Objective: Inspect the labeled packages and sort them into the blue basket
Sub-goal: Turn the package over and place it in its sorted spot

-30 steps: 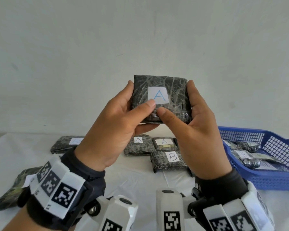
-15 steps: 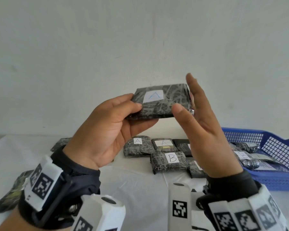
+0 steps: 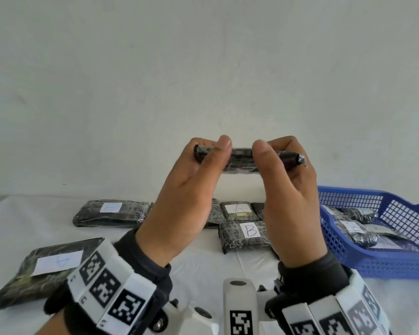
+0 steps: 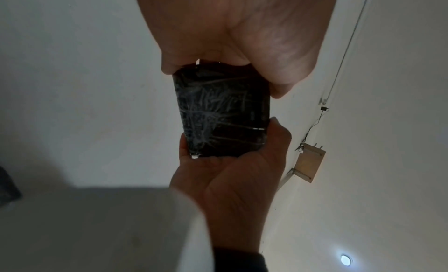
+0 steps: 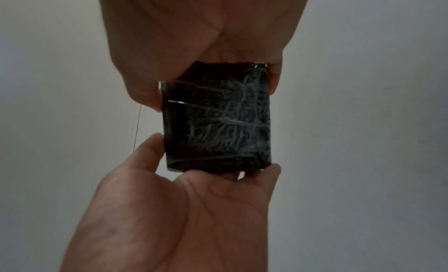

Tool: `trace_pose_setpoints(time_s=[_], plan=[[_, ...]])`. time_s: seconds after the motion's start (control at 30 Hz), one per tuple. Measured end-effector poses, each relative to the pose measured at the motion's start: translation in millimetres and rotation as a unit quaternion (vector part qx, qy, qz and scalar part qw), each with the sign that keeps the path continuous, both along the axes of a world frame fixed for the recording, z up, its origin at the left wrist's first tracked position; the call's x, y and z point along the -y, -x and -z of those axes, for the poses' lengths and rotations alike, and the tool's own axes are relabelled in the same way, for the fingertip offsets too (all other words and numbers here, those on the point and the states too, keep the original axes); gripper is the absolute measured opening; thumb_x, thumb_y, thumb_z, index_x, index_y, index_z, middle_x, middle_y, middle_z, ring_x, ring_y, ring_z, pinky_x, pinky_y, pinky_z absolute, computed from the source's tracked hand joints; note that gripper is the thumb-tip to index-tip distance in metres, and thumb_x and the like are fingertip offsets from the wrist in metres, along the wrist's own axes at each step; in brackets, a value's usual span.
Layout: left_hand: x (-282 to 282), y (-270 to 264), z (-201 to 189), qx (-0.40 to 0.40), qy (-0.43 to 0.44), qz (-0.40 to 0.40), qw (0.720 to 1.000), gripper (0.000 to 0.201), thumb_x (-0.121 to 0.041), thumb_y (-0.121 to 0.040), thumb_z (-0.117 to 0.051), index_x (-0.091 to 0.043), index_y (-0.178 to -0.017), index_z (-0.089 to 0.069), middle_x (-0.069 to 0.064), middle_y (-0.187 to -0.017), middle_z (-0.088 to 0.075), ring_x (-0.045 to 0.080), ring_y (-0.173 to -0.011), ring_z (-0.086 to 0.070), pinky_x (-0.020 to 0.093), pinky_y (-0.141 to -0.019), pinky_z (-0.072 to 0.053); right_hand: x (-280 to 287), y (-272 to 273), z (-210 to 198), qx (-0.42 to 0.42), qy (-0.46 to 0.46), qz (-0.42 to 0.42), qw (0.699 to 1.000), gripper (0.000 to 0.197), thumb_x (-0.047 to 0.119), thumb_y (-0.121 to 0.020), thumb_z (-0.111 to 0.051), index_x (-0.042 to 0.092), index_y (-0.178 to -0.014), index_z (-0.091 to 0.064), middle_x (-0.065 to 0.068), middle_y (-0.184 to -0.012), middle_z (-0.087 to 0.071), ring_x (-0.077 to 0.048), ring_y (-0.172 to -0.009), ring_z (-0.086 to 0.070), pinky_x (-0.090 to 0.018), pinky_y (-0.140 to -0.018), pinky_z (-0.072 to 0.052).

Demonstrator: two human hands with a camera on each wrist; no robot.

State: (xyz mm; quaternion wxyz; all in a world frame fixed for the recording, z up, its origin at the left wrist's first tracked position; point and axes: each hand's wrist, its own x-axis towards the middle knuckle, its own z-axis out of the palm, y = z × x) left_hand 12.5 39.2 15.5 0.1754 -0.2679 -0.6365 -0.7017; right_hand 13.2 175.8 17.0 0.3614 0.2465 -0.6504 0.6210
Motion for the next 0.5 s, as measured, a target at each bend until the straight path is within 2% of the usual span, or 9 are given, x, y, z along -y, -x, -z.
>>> trace_pose_setpoints(time_s=[0.07, 0.1, 0.13, 0.17, 0.2, 0.23, 0.3, 0.4, 0.5], plan=[[0.7, -1.2, -1.3, -0.003, 0.010, 0.006, 1.000, 0.063, -0.066, -0.087, -0.053, -0.005, -0.102, -0.054, 0.023, -0.105, -0.059, 0.023, -0.097, -0.058, 0.041, -0.097, -0.044, 1.8, -0.7, -0.4, 0.002, 0.018, -0.013, 1.000, 0.026, 0.037, -0.092, -0.063, 0.018, -0.078, -0.052, 0.020, -0.066, -0.053, -0.001, -0.066, -0.050, -0.014, -0.068, -0.042], [1.2, -1.4, -1.8, -0.003, 0.015, 0.005, 1.000, 0.059, -0.065, -0.087, -0.055, -0.007, -0.100, -0.055, 0.024, -0.108, -0.060, 0.029, -0.101, -0.061, 0.042, -0.099, -0.045, 3.5, -1.1, -0.6, 0.004, 0.034, -0.025, 0.999, 0.027, 0.038, -0.091, -0.064, 0.018, -0.078, -0.053, 0.016, -0.068, -0.055, -0.006, -0.068, -0.052, -0.018, -0.070, -0.044], [1.7, -1.4, -2.0, -0.006, 0.014, 0.005, 1.000, 0.055, -0.063, -0.087, -0.056, -0.010, -0.098, -0.055, 0.023, -0.107, -0.060, 0.031, -0.103, -0.061, 0.043, -0.100, -0.046, 5.3, -1.4, -0.4, 0.010, 0.049, -0.040, 0.998, 0.028, 0.042, -0.088, -0.065, 0.018, -0.078, -0.054, 0.006, -0.070, -0.058, -0.014, -0.071, -0.055, -0.027, -0.071, -0.047], [1.9, -1.1, -1.9, -0.011, 0.006, 0.008, 1.000, 0.050, -0.062, -0.087, -0.057, -0.013, -0.094, -0.056, 0.022, -0.103, -0.060, 0.029, -0.100, -0.061, 0.042, -0.098, -0.046, 7.0, -2.0, -0.4, 0.019, 0.058, -0.051, 0.997, 0.031, 0.045, -0.086, -0.066, 0.016, -0.080, -0.055, -0.007, -0.073, -0.060, -0.027, -0.074, -0.058, -0.038, -0.072, -0.050], [2.0, -0.7, -1.7, -0.014, -0.005, 0.013, 1.000, 0.045, -0.060, -0.087, -0.057, -0.015, -0.091, -0.055, 0.019, -0.096, -0.058, 0.024, -0.096, -0.061, 0.039, -0.095, -0.046, 7.9, -2.4, -0.4, 0.028, 0.061, -0.052, 0.996, 0.035, 0.046, -0.084, -0.067, 0.013, -0.083, -0.057, -0.018, -0.078, -0.061, -0.035, -0.077, -0.059, -0.048, -0.075, -0.051], [2.0, 0.5, -1.0, -0.015, -0.016, 0.018, 1.000, 0.041, -0.059, -0.086, -0.058, -0.018, -0.089, -0.056, 0.013, -0.092, -0.058, 0.018, -0.094, -0.060, 0.035, -0.092, -0.046, 8.6, -2.9, -0.6, 0.036, 0.060, -0.051, 0.996, 0.037, 0.047, -0.083, -0.068, 0.011, -0.084, -0.057, -0.022, -0.081, -0.062, -0.037, -0.079, -0.061, -0.050, -0.077, -0.052], [2.6, 1.9, 0.3, -0.014, -0.017, 0.024, 0.999, 0.038, -0.058, -0.084, -0.059, -0.021, -0.088, -0.057, 0.005, -0.092, -0.060, 0.012, -0.093, -0.060, 0.028, -0.088, -0.048, 9.3, -3.2, -0.9, 0.053, 0.068, -0.055, 0.995, 0.038, 0.049, -0.082, -0.068, 0.013, -0.084, -0.057, -0.019, -0.082, -0.063, -0.034, -0.081, -0.062, -0.050, -0.080, -0.053], [1.7, 2.7, 0.6, -0.019, -0.013, 0.029, 0.999, 0.031, -0.054, -0.086, -0.062, -0.023, -0.085, -0.058, -0.005, -0.087, -0.065, 0.004, -0.091, -0.065, 0.017, -0.082, -0.050, 10.1, -3.9, -1.7, 0.066, 0.067, -0.047, 0.994, 0.047, 0.051, -0.082, -0.071, 0.006, -0.086, -0.056, -0.036, -0.091, -0.060, -0.050, -0.089, -0.063, -0.064, -0.086, -0.053], [2.4, 2.0, 1.4, -0.009, -0.014, 0.036, 0.999, 0.026, -0.052, -0.086, -0.065, -0.026, -0.083, -0.059, -0.008, -0.087, -0.068, 0.001, -0.091, -0.066, 0.014, -0.080, -0.049, 11.3, -3.9, -1.7, 0.073, 0.074, -0.051, 0.993, 0.045, 0.049, -0.082, -0.073, 0.007, -0.085, -0.056, -0.040, -0.093, -0.057, -0.053, -0.089, -0.061, -0.070, -0.086, -0.050]])
